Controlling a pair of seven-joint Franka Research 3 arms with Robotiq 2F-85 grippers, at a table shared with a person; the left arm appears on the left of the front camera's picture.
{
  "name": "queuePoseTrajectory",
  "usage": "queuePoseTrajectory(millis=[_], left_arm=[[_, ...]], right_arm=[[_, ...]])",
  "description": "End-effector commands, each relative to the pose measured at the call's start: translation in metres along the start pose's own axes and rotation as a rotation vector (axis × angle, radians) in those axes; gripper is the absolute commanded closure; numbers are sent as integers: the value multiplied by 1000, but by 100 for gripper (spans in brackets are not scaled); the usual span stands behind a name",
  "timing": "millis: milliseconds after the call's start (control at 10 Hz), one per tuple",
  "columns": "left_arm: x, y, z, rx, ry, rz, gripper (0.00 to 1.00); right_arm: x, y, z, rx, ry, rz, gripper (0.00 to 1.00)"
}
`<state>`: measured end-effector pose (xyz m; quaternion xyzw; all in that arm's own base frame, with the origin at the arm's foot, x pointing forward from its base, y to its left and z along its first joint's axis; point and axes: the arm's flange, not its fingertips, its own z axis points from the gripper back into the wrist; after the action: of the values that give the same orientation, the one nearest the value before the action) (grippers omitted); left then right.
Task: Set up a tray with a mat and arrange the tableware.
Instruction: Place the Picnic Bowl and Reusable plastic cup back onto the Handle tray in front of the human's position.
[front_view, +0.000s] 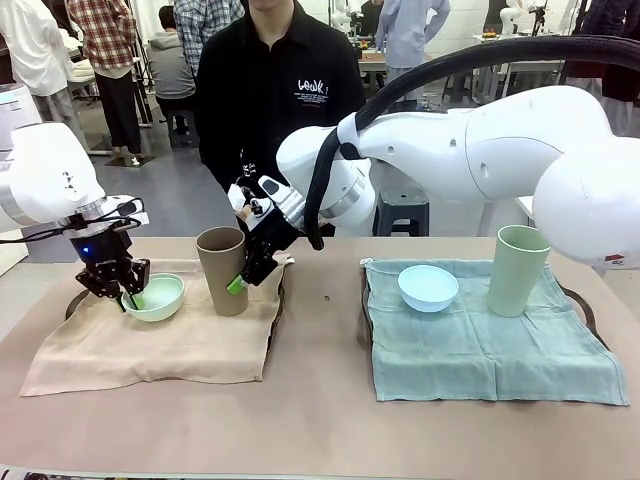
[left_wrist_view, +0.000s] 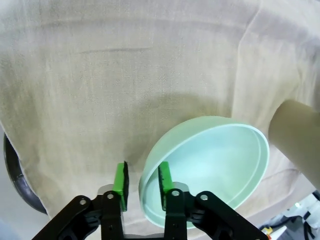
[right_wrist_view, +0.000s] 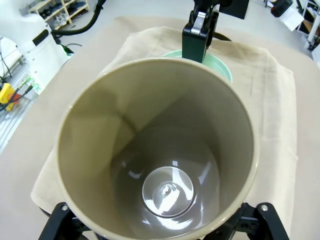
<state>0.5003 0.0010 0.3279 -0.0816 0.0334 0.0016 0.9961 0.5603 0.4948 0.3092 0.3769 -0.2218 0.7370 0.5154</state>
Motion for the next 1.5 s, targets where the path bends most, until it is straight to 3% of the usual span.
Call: queuePoseTrajectory(millis=[0,200,300,700,900,1100,1400], left_arm=[[0,1,4,13,22,19,0],[-2,6,10,7,22,24,0],[-2,8,14,1,21,28,36],[-6,20,30,-10,22,34,0],[-10,29,47,-14,20,49,0],[-20,36,93,11,-59,61,0],[-39,24,161,90,-152,-3,0]], right_arm=[[-2,-5,1,18,0,-58,0],[-5,-1,19,7,-13,-148,0],[-6,3,29,-10,-14,-168,0],[-18,25,66,-38,-26,-238,0],[-18,42,87,-62,-7,-271,0],[-2,74,122,-58,78,-422,0],[41,135,196,-51,295,-890,0]])
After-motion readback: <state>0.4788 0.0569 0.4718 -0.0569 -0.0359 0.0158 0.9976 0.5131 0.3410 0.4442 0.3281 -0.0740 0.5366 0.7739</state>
